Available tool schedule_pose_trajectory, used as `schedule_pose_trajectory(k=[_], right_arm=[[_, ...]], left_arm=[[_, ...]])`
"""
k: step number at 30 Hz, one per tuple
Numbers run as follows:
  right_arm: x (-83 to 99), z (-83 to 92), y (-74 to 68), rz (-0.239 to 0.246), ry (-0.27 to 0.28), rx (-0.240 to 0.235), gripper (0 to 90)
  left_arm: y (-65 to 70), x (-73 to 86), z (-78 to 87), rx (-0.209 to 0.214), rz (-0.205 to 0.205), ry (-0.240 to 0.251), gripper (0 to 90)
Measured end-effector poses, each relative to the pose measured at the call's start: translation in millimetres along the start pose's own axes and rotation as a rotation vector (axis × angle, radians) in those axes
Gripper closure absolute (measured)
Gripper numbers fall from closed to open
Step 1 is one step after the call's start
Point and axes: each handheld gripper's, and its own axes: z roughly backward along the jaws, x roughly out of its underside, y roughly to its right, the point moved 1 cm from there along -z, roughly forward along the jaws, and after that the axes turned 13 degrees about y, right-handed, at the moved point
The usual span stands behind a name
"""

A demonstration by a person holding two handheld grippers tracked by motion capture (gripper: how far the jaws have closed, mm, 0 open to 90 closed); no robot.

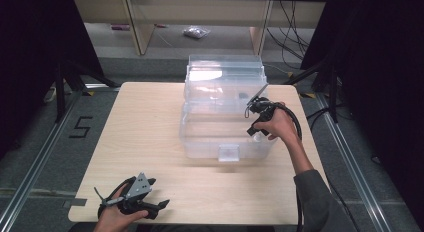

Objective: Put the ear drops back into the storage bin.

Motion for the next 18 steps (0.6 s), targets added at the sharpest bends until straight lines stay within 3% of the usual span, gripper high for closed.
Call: schedule_pose_trajectory(k=[7,9,15,16,18], right_arm=[[0.9,22.3,-12.7,0.027,0.098,-0.016,28.9],[1.8,27.5,-19.0,0.001,0.101,-0.031,28.4],[4.6,35.7,-31.7,0.010,0.143,-0.061,28.3],[6.0,35.9,-33.0,0.053,0.171,-0.072,27.8],[6.9,36.5,-34.4,0.061,0.176,-0.066,27.7]], left_arm=[[-0.5,0.1,-0.1,-0.004,-0.001,-0.007,16.8],[0.3,0.0,0.2,0.000,0.004,-0.003,16.8],[0.0,-0.1,0.1,0.002,0.010,-0.003,16.7],[0.0,0.0,0.2,-0.003,0.006,-0.005,16.7],[0.0,-0.1,0.2,0.001,0.007,-0.002,16.7]])
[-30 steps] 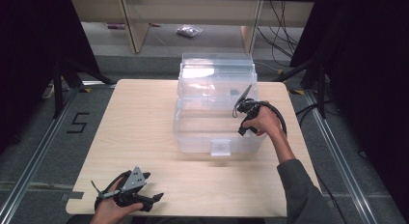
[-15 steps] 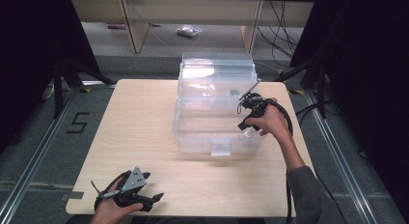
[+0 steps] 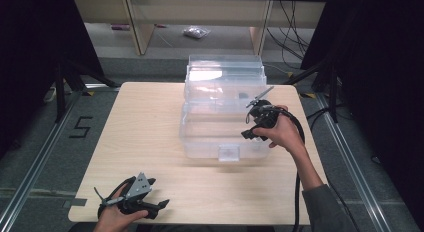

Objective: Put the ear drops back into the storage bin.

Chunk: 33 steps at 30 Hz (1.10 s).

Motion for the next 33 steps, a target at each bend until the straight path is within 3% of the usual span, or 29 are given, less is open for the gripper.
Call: schedule_pose_trajectory(k=[1,6,9,13,14,16,17,19,20,33], right_arm=[[0.8,1.7,-3.0,-0.019,0.003,-0.003,27.7],[6.8,9.1,-11.4,-0.019,0.047,-0.003,27.7],[9.7,10.9,-13.1,0.004,0.070,-0.005,27.7],[11.7,13.6,-15.7,-0.001,0.065,-0.009,27.7],[12.5,14.5,-17.9,-0.029,0.058,-0.002,27.6],[15.0,14.6,-16.4,0.011,0.081,-0.012,27.4],[16.2,16.0,-17.8,-0.013,0.072,-0.016,27.2],[17.7,15.3,-17.2,0.004,0.076,-0.012,27.2],[17.8,16.6,-18.5,-0.024,0.067,-0.009,27.2],[32.6,24.8,-30.3,-0.010,0.117,-0.028,26.1]], left_arm=[[0.1,0.0,-0.1,0.000,0.000,0.001,16.7],[0.0,0.1,0.1,-0.002,-0.006,-0.002,16.8],[0.4,0.1,-0.1,-0.002,-0.003,0.001,16.8],[-0.3,0.0,0.3,-0.001,-0.012,-0.007,16.8],[-0.1,0.1,0.2,-0.002,-0.009,-0.004,16.8],[-0.3,0.1,0.3,-0.001,-0.011,-0.007,16.8],[-0.3,0.1,0.3,-0.001,-0.012,-0.007,16.7],[-0.2,0.1,0.3,-0.001,-0.012,-0.007,16.8],[0.2,0.2,0.3,-0.002,-0.006,-0.007,16.7],[0.7,0.3,0.0,-0.004,0.000,-0.001,16.8]])
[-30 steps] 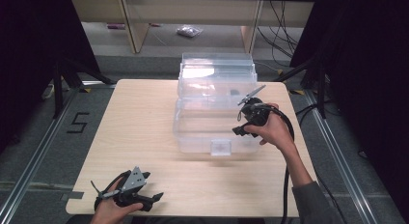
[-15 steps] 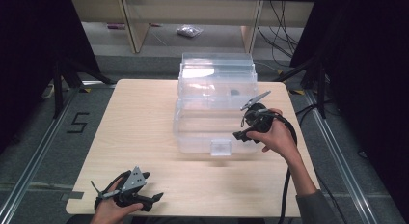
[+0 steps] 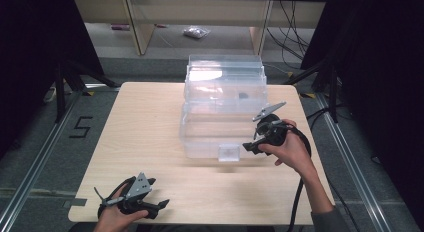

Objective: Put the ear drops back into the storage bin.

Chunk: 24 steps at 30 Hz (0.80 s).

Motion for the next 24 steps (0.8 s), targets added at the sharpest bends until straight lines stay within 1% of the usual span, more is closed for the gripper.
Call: schedule_pose_trajectory(k=[1,2,3,4,5,6,7,8,9,10,11,12,13,14,15,16,17,18,20,21,23,24], right_arm=[[0.0,0.0,0.0,0.000,0.000,0.000,26.1],[3.0,2.6,-2.4,-0.013,0.003,-0.005,26.0],[4.9,2.2,-3.1,-0.001,0.012,-0.012,26.1],[6.6,2.3,-4.1,0.005,0.019,-0.006,26.1],[7.6,3.7,-6.3,-0.015,0.007,-0.015,26.1],[7.6,3.7,-6.3,-0.015,0.007,-0.015,26.0],[9.4,4.1,-6.2,-0.005,0.016,-0.013,26.0],[10.7,4.4,-7.3,-0.009,0.021,-0.013,25.7],[11.4,4.8,-9.6,-0.032,0.013,0.008,25.6],[13.8,6.3,-10.1,-0.021,0.031,-0.016,24.3],[14.6,5.9,-8.3,0.009,0.040,-0.019,24.0],[16.4,6.5,-10.5,-0.015,0.039,-0.020,24.1],[16.4,6.5,-10.5,-0.015,0.039,-0.020,24.1],[18.2,6.5,-10.3,-0.002,0.047,-0.022,24.2],[20.4,6.7,-11.1,-0.001,0.051,-0.016,23.9],[22.0,5.8,-10.9,0.009,0.063,-0.011,23.6],[22.8,6.7,-12.6,-0.012,0.047,-0.019,23.6],[25.4,5.5,-12.2,0.010,0.055,-0.025,23.0],[26.9,4.0,-13.3,0.006,0.063,-0.018,23.0],[27.0,5.6,-14.4,-0.013,0.047,-0.020,22.9],[28.2,5.8,-13.4,-0.011,0.053,-0.016,22.8],[29.4,5.1,-12.7,-0.004,0.064,-0.017,22.8]], left_arm=[[0.0,0.0,0.0,0.000,0.000,0.000,16.8],[0.5,0.3,-0.3,-0.001,0.009,0.000,16.7],[0.4,0.3,-0.4,-0.002,0.007,0.000,16.8],[0.4,0.2,-0.3,-0.001,0.007,0.000,16.8],[0.4,0.2,-0.3,-0.001,0.007,0.000,16.7],[0.4,0.1,0.0,-0.003,0.006,0.000,16.7],[-0.2,-0.2,0.2,0.000,-0.003,0.003,16.8],[-0.3,-0.2,0.2,-0.001,-0.003,0.002,16.7],[-1.0,-0.3,0.5,0.000,-0.012,-0.006,16.8],[-0.9,-0.2,0.2,0.001,-0.011,-0.006,16.8],[0.0,0.3,-0.3,-0.002,0.003,-0.006,16.8],[0.3,0.2,-0.4,0.000,0.004,-0.001,16.8],[-0.1,-0.2,-0.1,0.003,-0.007,0.001,16.8],[0.0,-0.3,0.1,0.002,-0.006,0.001,16.8],[0.6,0.0,0.0,-0.001,0.008,0.003,16.8],[0.5,0.1,0.0,-0.001,0.007,0.001,16.8],[0.0,-0.3,0.2,0.004,-0.007,0.001,16.7],[0.3,-0.5,0.2,0.007,-0.006,0.004,16.7],[0.2,-0.5,0.2,0.010,-0.006,0.005,16.7],[0.0,-0.6,0.2,0.013,-0.005,0.004,16.8],[-0.1,-0.5,0.2,0.012,-0.004,0.004,16.8],[0.0,-0.5,0.1,0.011,-0.003,0.005,16.8]])
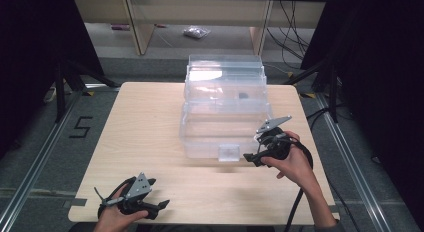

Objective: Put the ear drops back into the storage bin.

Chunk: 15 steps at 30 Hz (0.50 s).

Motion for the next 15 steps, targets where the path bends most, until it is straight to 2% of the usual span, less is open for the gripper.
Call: schedule_pose_trajectory(k=[1,2,3,5,6,7,8,9,10,11,12,14,15], right_arm=[[0.3,1.0,-0.4,-0.011,0.000,0.002,22.6],[2.0,0.9,1.6,0.022,0.014,-0.007,22.6],[3.2,1.2,-1.2,-0.015,0.017,0.003,22.6],[4.3,1.8,-0.4,-0.002,0.015,0.004,22.3],[5.0,2.2,-1.0,-0.011,0.010,-0.005,22.3],[6.7,2.2,-2.9,-0.029,0.017,0.008,22.3],[7.6,2.3,-2.3,-0.009,0.021,0.011,22.3],[8.9,3.9,-3.3,-0.014,0.014,0.006,22.3],[9.9,3.1,-4.9,-0.018,0.031,0.012,22.3],[9.7,3.9,-4.1,-0.003,0.033,-0.008,22.2],[9.7,3.9,-4.1,-0.003,0.033,-0.008,22.2],[10.1,3.9,-4.1,0.022,0.051,-0.009,22.1],[10.7,4.4,-6.8,0.003,0.042,-0.011,21.9]], left_arm=[[0.0,-0.1,-0.1,0.001,0.000,0.000,16.8],[0.1,-0.1,-0.1,0.001,0.000,0.000,16.7],[0.1,-0.1,0.0,0.002,-0.001,0.000,16.8],[-0.4,-0.2,0.1,-0.001,-0.007,-0.004,16.8],[-0.2,-0.1,0.1,-0.005,-0.006,0.000,16.7],[0.0,-0.4,0.8,-0.004,-0.007,-0.005,16.8],[1.8,-0.1,-0.4,0.000,0.017,0.015,16.8],[1.8,-0.2,-0.4,0.000,0.016,0.015,16.7],[0.1,-0.4,0.7,-0.003,-0.007,-0.004,16.7],[0.1,-0.4,0.7,-0.003,-0.007,-0.004,16.8],[0.0,-0.6,0.9,-0.002,-0.010,-0.005,16.8],[0.6,-0.5,0.5,-0.002,-0.001,0.003,16.7],[1.9,-0.4,-0.2,0.001,0.015,0.015,16.7]])
